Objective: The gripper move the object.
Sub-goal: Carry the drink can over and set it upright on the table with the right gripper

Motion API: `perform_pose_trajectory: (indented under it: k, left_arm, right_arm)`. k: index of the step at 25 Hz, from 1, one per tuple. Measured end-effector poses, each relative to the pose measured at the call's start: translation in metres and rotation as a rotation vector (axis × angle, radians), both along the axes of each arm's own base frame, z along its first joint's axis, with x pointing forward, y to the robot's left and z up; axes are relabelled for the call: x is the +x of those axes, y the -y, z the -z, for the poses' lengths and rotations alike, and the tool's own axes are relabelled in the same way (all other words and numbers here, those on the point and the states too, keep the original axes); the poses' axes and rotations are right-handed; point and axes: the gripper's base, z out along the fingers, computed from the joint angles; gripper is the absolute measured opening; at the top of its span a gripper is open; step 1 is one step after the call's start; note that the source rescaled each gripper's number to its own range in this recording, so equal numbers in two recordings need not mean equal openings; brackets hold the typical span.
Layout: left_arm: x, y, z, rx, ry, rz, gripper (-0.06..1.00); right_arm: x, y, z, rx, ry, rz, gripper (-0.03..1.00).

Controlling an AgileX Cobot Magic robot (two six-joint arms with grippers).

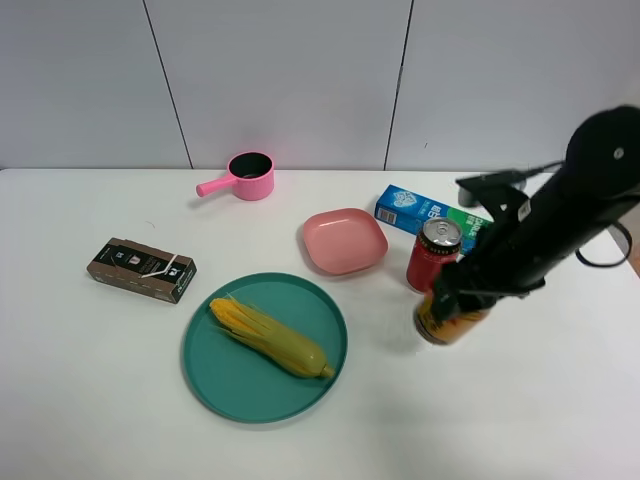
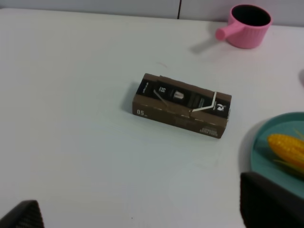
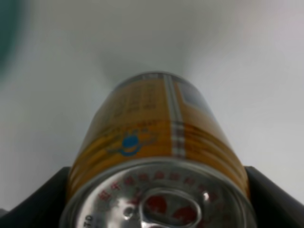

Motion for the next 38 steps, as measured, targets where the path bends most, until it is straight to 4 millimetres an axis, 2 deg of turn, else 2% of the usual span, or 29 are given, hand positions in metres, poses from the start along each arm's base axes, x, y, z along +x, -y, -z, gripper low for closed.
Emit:
perform_pose_trajectory:
  k: [3, 5, 7, 10, 13, 16, 20, 22, 29, 35, 38]
  left_arm:
    - [0.000, 0.000, 0.000, 0.000, 0.000, 0.000, 1.00]
    - [0.000, 0.000, 0.000, 0.000, 0.000, 0.000, 1.00]
    - [0.000, 0.000, 0.000, 0.000, 0.000, 0.000, 1.00]
    - [0.000, 0.000, 0.000, 0.000, 0.000, 0.000, 1.00]
    - [0.000, 0.000, 0.000, 0.000, 0.000, 0.000, 1.00]
    - [0.000, 0.000, 0.000, 0.000, 0.000, 0.000, 1.00]
    - [0.000, 0.000, 0.000, 0.000, 0.000, 0.000, 1.00]
    - [0.000, 0.000, 0.000, 0.000, 0.000, 0.000, 1.00]
    - [0.000, 0.000, 0.000, 0.000, 0.000, 0.000, 1.00]
    - [0.000, 0.000, 0.000, 0.000, 0.000, 0.000, 1.00]
    - [0.000, 0.000, 0.000, 0.000, 0.000, 0.000, 1.00]
  right_arm:
    - [0.004, -0.037, -0.046, 0.051, 0.085, -0.112, 0.00]
    - [0.010, -0.061, -0.067, 0.063, 0.101, -0.167, 0.00]
    - [0.023, -0.088, -0.079, 0.054, 0.099, -0.217, 0.00]
    - [0.044, -0.128, -0.081, 0.024, 0.105, -0.287, 0.00]
    - [0.059, -0.169, -0.076, 0.021, 0.110, -0.352, 0.00]
    - [0.064, -0.202, -0.067, 0.013, 0.101, -0.434, 0.00]
    - [0.061, -0.242, -0.052, 0.010, 0.118, -0.542, 0.00]
    - [0.052, -0.261, -0.042, 0.010, 0.115, -0.598, 0.00]
    - [0.014, -0.306, -0.002, -0.003, 0.085, -0.768, 0.00]
    - [-0.013, -0.335, 0.011, 0.030, 0.157, -0.878, 0.00]
    - [-0.018, -0.342, 0.019, 0.038, 0.168, -0.891, 0.00]
